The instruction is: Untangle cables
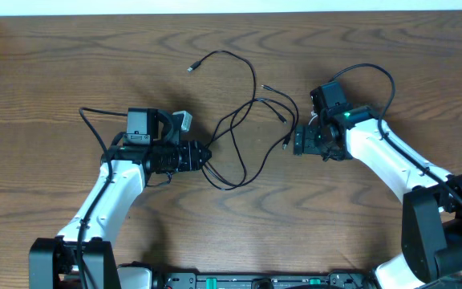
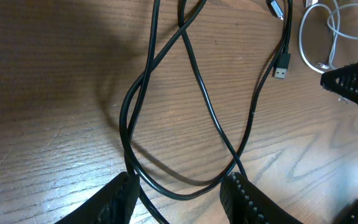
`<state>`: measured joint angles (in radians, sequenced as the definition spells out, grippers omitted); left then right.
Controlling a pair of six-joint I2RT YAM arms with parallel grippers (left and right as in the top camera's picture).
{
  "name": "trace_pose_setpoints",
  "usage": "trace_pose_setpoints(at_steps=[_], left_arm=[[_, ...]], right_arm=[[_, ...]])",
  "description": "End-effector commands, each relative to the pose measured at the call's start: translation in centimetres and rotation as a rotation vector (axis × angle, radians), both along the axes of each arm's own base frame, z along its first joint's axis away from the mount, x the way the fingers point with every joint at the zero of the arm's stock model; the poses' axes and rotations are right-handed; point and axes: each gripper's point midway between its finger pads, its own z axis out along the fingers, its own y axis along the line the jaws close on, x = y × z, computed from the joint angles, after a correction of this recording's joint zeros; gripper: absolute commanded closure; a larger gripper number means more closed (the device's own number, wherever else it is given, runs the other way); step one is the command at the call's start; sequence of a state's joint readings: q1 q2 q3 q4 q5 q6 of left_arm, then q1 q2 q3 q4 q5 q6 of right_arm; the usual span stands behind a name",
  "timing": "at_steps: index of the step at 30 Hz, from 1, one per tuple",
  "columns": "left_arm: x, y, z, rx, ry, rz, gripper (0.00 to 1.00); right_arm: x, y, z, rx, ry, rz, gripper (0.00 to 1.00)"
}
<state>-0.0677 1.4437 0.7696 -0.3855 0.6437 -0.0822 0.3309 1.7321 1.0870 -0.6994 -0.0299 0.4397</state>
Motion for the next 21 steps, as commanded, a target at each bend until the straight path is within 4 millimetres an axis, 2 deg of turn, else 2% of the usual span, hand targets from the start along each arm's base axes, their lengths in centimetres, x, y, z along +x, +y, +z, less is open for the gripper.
trace_pose_setpoints(at_steps=[1, 8, 10, 11, 12, 13, 14, 15, 17, 20, 21], left_arm=[[0.5, 0.1, 0.6, 0.006, -0.017, 0.009, 0.51], [0.5, 0.1, 0.6, 0.006, -0.017, 0.009, 0.51], [0.5, 0.1, 0.6, 0.006, -0.017, 0.009, 0.51], [0.5, 0.1, 0.6, 0.006, -0.017, 0.009, 0.51], [0.5, 0.1, 0.6, 0.006, -0.017, 0.009, 0.51], [0.5, 0.1, 0.6, 0.006, -0.017, 0.009, 0.51], [0.5, 0.1, 0.6, 0.006, -0.017, 0.009, 0.51], [0.5, 0.1, 0.6, 0.006, -0.017, 0.009, 0.51], [0.5, 0.1, 0.6, 0.006, -0.017, 0.009, 0.51], [0.5, 0.1, 0.6, 0.006, -0.017, 0.009, 0.51], [0.5, 0.1, 0.6, 0.006, -0.017, 0.009, 0.51]], right_arm=[[0.0, -0.7, 0.6, -0.027, -0.018, -0.010, 0.01], [0.5, -3.0, 0.7, -0.159, -0.053, -0.041, 0.03], [0.7, -3.4, 0.8, -0.178, -0.064, -0.046, 0.18], [0.8, -3.4, 0.9, -0.182, -0.071, -0.047, 0.32], [1.1, -3.5, 0.9, -0.187, -0.081, -0.042, 0.54], [1.3, -3.5, 1.0, -0.193, -0.091, -0.036, 0.72], [1.6, -3.7, 1.1, -0.205, -0.107, -0.037, 0.86], [2.0, -4.0, 1.3, -0.222, -0.124, -0.043, 0.93], [2.7, -4.7, 1.6, -0.262, -0.160, -0.060, 0.98], [3.8, -6.0, 2.4, -0.341, -0.222, -0.093, 0.99], [3.9, -6.1, 2.5, -0.346, -0.229, -0.098, 0.91]])
